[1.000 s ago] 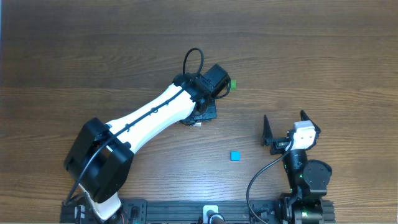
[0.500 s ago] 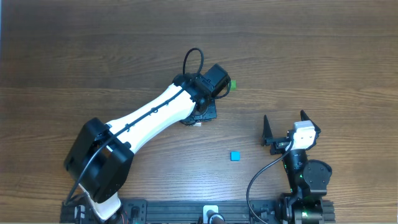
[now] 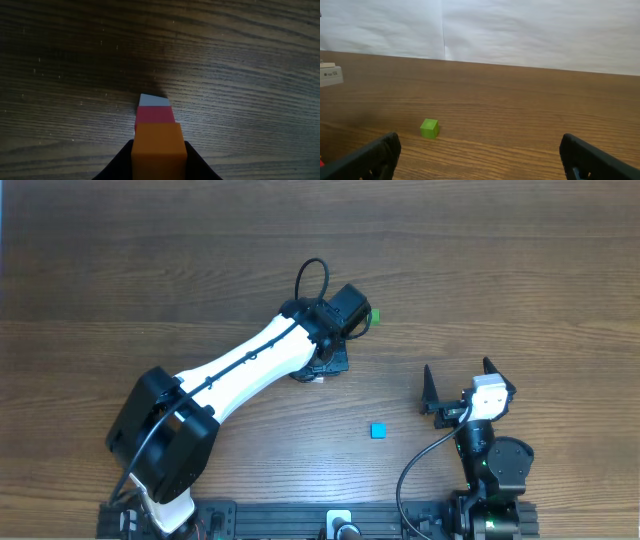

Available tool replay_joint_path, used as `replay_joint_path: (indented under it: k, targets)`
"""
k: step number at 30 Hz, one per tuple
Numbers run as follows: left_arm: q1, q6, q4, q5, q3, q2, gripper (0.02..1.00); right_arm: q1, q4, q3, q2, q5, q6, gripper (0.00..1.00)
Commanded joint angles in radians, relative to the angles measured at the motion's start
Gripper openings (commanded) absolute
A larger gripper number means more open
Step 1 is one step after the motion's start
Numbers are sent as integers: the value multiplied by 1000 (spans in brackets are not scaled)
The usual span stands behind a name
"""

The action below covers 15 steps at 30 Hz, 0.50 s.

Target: Stack Cubes

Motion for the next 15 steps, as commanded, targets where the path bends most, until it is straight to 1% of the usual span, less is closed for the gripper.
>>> replay_joint_path:
  k: [1, 4, 10, 15]
  targets:
    - [5, 4, -1, 6, 23, 14, 132, 4, -3, -6, -7, -4, -5, 993]
    - [5, 4, -4, 6, 23, 16, 185, 4, -3, -6, -7, -4, -5, 991]
    - [5, 4, -8, 6, 23, 23, 213, 4, -3, -6, -7, -4, -5, 991]
    - [5, 4, -8, 6, 23, 23, 286, 4, -3, -6, -7, -4, -5, 991]
